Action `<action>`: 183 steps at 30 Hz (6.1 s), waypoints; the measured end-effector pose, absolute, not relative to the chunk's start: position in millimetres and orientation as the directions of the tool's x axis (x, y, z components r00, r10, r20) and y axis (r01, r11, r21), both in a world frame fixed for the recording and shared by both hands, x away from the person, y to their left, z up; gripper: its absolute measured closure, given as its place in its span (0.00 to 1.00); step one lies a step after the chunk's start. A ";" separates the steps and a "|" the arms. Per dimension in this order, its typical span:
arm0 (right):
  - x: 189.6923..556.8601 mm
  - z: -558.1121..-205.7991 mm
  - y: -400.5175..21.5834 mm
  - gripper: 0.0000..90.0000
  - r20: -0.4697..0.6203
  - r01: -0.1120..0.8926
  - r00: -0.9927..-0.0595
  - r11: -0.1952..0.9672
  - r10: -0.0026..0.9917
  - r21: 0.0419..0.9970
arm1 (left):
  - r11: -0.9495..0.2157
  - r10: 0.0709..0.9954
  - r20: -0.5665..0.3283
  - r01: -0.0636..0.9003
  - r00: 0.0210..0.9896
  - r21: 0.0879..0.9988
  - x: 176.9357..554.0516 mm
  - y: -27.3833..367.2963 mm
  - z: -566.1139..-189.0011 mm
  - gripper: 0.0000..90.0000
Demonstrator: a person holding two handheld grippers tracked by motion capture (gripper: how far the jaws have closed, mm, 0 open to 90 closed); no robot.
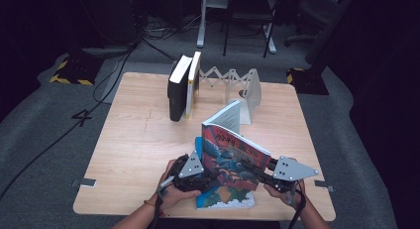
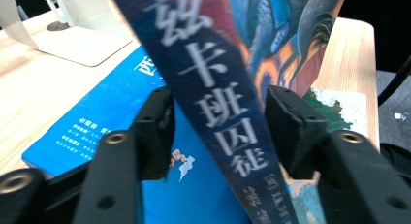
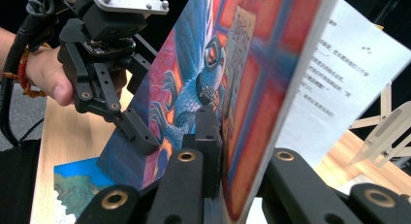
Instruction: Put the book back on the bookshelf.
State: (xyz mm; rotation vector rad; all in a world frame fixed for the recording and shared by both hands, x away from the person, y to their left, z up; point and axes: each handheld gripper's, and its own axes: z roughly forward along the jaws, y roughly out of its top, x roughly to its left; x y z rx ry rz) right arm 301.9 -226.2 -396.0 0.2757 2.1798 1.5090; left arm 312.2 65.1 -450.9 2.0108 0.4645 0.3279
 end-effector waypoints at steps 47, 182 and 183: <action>343.2 -439.2 -243.7 0.51 -0.102 0.105 -0.902 0.441 0.421 0.891 | -0.441 0.362 0.095 0.080 0.927 0.894 301.9 71.7 -451.5 0.76; 371.7 -473.2 -264.0 0.39 -0.125 0.271 -0.825 0.579 0.552 0.769 | -0.117 0.788 -0.024 0.188 0.615 0.975 432.1 137.4 -437.8 0.82; 372.0 -473.1 -263.8 0.39 -0.126 0.270 -0.824 0.579 0.552 0.769 | -0.112 0.789 -0.029 0.190 0.613 0.975 432.2 139.7 -439.0 0.82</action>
